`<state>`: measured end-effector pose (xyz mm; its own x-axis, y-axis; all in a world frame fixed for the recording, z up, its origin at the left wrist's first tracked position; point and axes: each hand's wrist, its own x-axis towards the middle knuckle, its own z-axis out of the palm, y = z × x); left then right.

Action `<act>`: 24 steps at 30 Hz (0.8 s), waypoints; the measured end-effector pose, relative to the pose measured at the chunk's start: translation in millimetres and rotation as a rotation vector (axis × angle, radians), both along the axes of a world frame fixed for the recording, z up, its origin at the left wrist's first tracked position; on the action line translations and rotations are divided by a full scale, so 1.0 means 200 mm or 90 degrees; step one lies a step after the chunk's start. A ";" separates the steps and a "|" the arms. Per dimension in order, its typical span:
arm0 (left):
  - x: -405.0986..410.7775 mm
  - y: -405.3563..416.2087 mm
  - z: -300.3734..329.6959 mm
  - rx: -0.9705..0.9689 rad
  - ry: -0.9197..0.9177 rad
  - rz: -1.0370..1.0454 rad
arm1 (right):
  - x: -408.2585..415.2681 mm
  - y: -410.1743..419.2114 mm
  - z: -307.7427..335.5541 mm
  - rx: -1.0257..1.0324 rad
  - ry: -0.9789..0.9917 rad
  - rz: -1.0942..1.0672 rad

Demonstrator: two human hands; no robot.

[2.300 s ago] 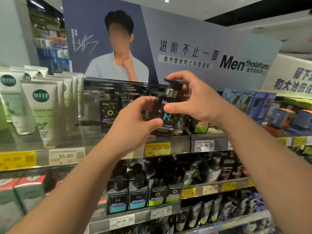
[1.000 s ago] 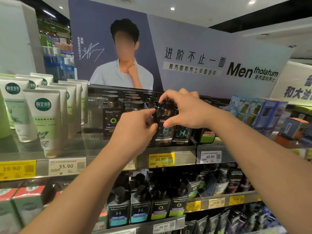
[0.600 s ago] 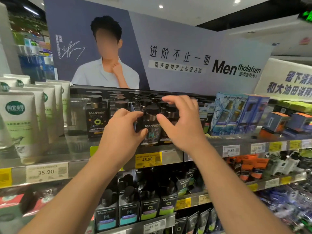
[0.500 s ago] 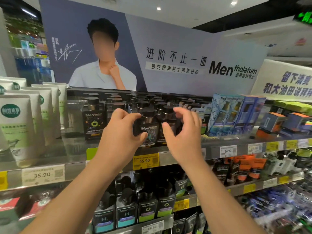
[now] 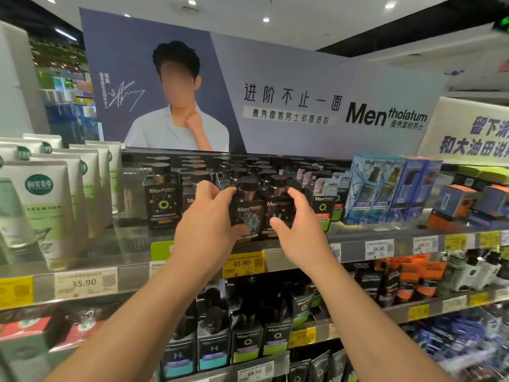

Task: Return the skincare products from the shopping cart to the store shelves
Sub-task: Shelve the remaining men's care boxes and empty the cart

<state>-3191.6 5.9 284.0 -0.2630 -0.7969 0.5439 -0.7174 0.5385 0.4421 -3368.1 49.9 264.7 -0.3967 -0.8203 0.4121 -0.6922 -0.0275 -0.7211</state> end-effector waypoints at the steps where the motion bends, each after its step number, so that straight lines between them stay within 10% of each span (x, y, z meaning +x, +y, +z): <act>1: 0.00 0.00 0.00 0.002 -0.010 0.008 | -0.01 -0.01 0.00 -0.001 -0.003 -0.001; 24: 0.10 -0.03 -0.05 -0.028 0.064 -0.021 | 0.01 0.00 -0.10 -0.072 -0.087 -0.051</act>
<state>-3171.4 -0.3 273.7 -0.2312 -0.7631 0.6035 -0.6522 0.5819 0.4859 -3367.0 49.6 245.3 -0.5175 -0.7348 0.4385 -0.5919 -0.0626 -0.8035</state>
